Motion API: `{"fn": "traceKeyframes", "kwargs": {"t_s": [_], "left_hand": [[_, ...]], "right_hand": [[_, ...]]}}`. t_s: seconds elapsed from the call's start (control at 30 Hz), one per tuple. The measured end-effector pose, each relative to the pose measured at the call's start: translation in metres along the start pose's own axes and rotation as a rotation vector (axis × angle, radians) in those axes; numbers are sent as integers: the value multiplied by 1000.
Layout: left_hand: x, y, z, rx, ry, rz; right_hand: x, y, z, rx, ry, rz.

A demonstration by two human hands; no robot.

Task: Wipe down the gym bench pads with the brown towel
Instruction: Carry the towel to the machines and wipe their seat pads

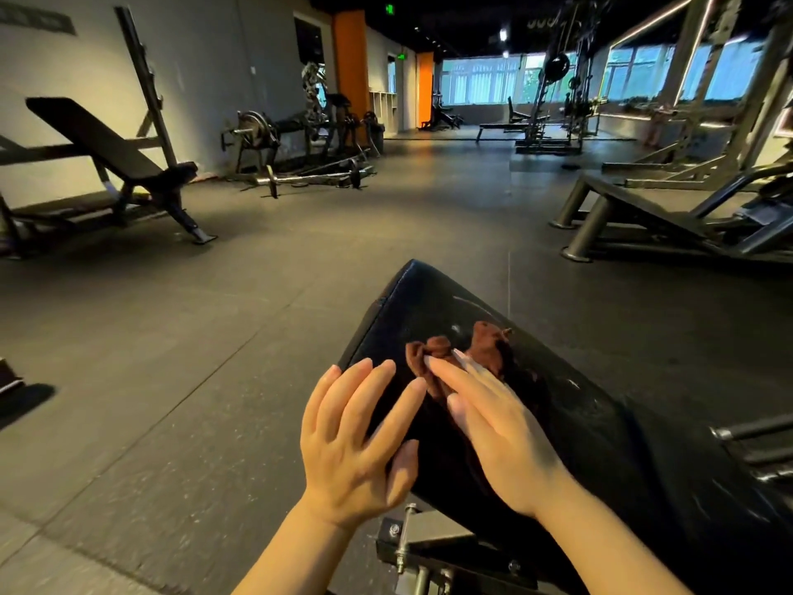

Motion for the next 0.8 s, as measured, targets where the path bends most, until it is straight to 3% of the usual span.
{"fn": "traceKeyframes", "kwargs": {"t_s": [0.13,0.47,0.63,0.8], "left_hand": [[7,2,0,-9,-40,22],[8,1,-6,-35,-39,7],[6,-2,-7,-46,-36,-10],[10,-2,-6,-49,-68,8]], "right_hand": [[-2,-3,-17,57,-13,-8],[9,42,90,71,5,-114],[-4,-14,34,78,-9,-53],[-28,-96,-13,235,-59,-101]]}}
Point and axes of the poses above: each hand's wrist, its own z-axis towards the middle knuckle, its own x-axis out of the palm, y = z × x, the point moved 1 cm from there along z, towards the middle knuckle, and after that the axes turned 15 degrees about x, right-handed, at the moved point
